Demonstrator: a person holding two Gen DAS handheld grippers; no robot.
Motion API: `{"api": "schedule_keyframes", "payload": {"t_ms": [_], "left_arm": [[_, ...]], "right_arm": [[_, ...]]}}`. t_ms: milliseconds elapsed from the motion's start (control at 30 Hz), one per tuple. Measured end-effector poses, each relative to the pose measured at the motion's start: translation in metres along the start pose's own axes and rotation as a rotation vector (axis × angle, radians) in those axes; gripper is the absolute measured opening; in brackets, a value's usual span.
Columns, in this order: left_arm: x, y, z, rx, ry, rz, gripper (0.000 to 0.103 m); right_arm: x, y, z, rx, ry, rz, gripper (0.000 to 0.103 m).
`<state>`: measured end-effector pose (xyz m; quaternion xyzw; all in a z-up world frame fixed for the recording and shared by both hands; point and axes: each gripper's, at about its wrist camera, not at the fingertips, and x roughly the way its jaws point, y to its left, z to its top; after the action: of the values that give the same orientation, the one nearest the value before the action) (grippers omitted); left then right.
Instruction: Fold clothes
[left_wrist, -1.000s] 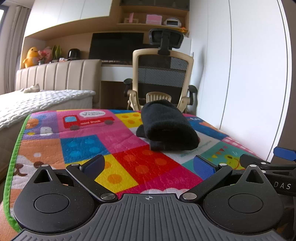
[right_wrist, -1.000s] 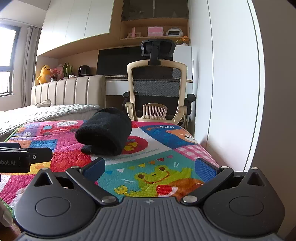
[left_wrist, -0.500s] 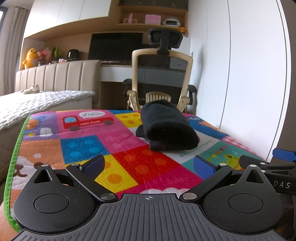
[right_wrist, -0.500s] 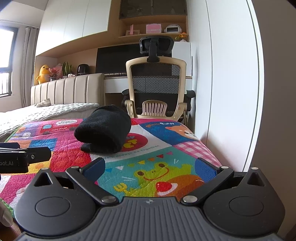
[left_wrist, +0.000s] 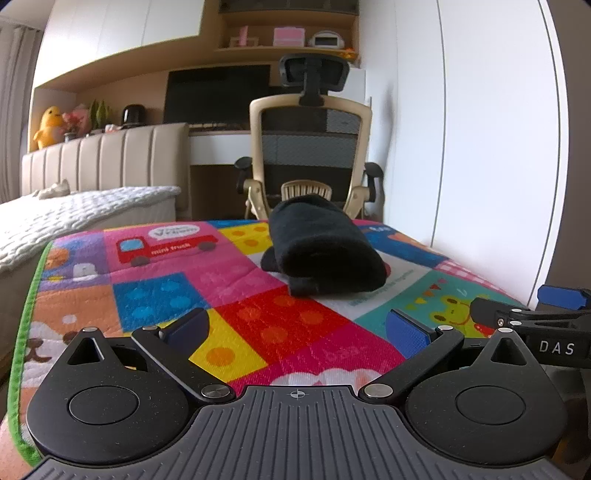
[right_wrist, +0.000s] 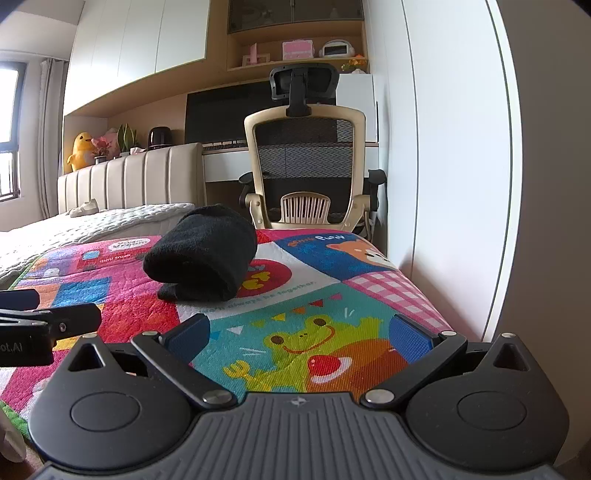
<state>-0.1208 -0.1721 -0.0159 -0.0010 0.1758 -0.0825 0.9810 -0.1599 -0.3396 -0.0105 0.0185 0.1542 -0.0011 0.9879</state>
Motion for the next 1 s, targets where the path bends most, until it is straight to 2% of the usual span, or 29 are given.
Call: {"api": "schedule_keyframes", "payload": {"t_ms": [367,600,767,900,1000], "left_arm": [[-0.001,-0.001,0.0,0.008,0.004,-0.002,0.103],[0.0,0.007,0.002,-0.055,0.011,0.019,0.103],[0.001,0.015,0.005,-0.085,0.033,-0.016,0.103],[0.009,0.024,0.017,-0.15,0.155,-0.125,0.103],[0.01,0.024,0.029,-0.148,0.137,-0.127,0.103]], "right_arm": [[0.0,0.0,-0.001,0.005,0.011,0.004,0.103],[0.001,-0.001,0.0,0.009,0.02,0.006,0.103],[0.003,-0.004,0.003,0.018,0.039,0.022,0.103],[0.005,-0.012,0.024,0.05,0.05,0.079,0.103],[0.01,-0.016,0.043,0.072,0.061,0.111,0.103]]}}
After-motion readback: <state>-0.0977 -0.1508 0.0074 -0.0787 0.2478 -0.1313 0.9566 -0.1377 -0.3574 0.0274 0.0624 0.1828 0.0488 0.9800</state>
